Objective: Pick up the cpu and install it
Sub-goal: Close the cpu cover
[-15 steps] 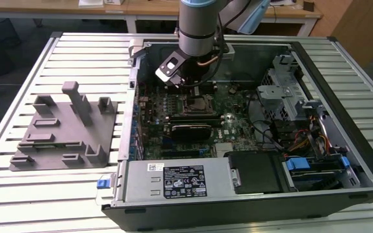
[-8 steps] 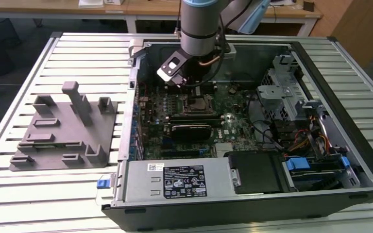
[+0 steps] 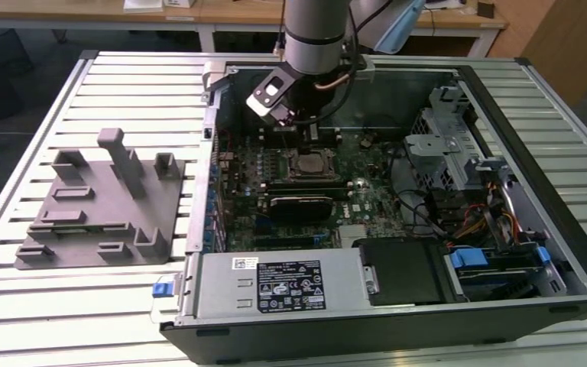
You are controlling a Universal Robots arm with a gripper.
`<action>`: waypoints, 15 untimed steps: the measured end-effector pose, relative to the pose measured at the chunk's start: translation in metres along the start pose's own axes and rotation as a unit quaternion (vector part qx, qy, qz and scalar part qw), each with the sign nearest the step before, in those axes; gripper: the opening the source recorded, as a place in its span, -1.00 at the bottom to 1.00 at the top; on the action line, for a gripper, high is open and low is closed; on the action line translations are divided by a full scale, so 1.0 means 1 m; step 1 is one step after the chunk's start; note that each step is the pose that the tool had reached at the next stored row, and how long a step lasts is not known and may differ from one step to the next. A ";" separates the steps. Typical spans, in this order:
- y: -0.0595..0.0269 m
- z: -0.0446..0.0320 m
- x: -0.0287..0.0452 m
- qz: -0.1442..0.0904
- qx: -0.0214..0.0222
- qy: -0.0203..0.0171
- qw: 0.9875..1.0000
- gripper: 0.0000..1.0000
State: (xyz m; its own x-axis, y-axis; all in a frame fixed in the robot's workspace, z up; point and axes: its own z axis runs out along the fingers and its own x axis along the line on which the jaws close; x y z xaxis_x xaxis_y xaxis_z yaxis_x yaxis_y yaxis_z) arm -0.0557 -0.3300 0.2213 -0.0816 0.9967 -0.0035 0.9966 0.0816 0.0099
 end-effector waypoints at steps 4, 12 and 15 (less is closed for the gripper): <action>-0.0002 0.0000 -0.0024 0.000 0.000 0.000 1.000 -0.79; 0.0067 0.0003 -0.0059 0.000 0.000 0.001 1.000 -0.79; 0.0095 0.0003 -0.0061 0.000 0.000 0.001 1.000 -0.79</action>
State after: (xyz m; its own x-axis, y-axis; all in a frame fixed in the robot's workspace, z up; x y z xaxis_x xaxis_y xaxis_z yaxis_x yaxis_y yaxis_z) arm -0.0457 -0.3353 0.2211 -0.0816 0.9967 -0.0024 0.9966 0.0816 0.0100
